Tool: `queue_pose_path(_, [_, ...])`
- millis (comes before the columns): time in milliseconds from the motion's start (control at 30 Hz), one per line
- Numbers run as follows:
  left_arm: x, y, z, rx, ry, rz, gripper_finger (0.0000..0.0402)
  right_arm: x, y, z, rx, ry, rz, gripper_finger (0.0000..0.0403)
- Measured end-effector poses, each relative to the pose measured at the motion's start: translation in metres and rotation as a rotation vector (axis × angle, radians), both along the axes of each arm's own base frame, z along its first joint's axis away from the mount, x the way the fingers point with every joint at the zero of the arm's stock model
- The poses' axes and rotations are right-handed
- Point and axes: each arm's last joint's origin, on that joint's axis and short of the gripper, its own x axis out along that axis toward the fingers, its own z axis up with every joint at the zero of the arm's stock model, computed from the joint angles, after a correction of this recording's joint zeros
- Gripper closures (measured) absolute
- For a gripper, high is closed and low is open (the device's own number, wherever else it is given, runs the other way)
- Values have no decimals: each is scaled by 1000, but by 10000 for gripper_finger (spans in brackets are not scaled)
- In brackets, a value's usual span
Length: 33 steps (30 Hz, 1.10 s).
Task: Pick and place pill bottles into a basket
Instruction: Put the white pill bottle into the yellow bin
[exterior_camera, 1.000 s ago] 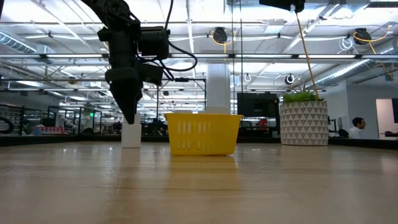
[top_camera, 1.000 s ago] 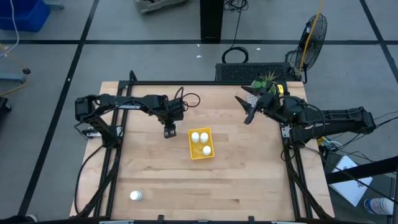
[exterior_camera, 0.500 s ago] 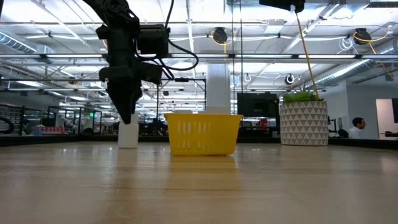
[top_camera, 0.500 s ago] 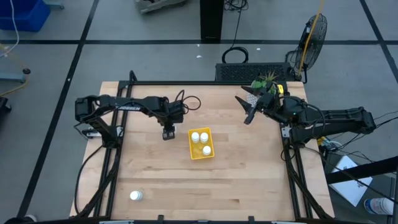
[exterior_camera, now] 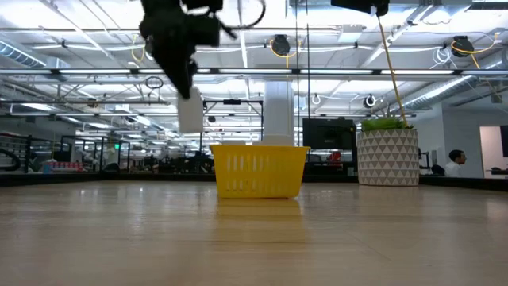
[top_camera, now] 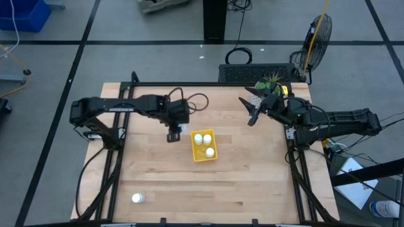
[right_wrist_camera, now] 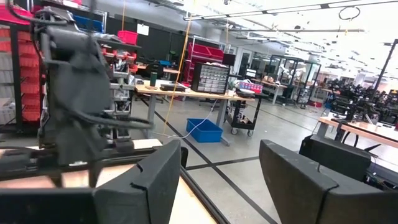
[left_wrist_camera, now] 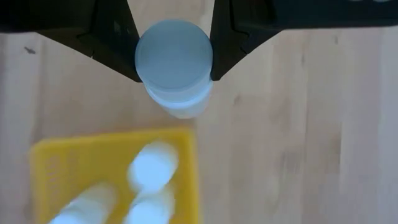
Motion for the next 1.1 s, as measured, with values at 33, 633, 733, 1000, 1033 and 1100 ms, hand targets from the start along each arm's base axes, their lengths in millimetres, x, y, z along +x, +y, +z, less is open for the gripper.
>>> queue_pose_path(33, [3, -5, 5, 2, -18, -18, 237, 0, 0, 0, 0, 0, -1, 193])
queue_pose_path(633, [43, -50, -13, -129, -39, -181, 237, 0, 0, 0, -1, 0, 0, 193])
queue_pose_path(733, [48, -52, -17, -149, -43, -201, 237, 0, 0, 0, -1, 0, 0, 193])
queue_pose_path(1000, [51, -53, -14, -175, -95, -225, 237, 0, 0, 0, -2, 1, 0, 193])
queue_pose_path(1033, [52, -53, -13, -173, -100, -229, 237, 0, 0, 0, -2, 1, 0, 193])
queue_pose_path(1100, [52, -52, -13, -168, -106, -239, 237, 0, 0, 0, -1, 0, 0, 193])
